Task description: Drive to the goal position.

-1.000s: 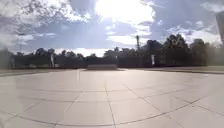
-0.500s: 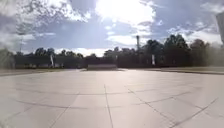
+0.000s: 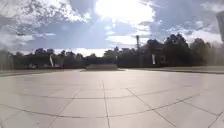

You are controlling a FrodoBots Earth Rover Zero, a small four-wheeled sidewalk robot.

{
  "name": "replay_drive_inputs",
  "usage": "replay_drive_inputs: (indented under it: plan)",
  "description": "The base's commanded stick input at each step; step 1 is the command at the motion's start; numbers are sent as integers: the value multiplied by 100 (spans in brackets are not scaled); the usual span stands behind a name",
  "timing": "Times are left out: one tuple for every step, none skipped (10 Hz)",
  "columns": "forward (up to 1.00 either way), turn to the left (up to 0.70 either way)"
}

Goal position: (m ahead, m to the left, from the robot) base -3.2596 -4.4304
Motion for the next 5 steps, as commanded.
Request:
replay_drive_inputs:
  plan:
    - [55,-1]
    - [55,-1]
    - [54,-1]
    - [55,-1]
    - [55,-1]
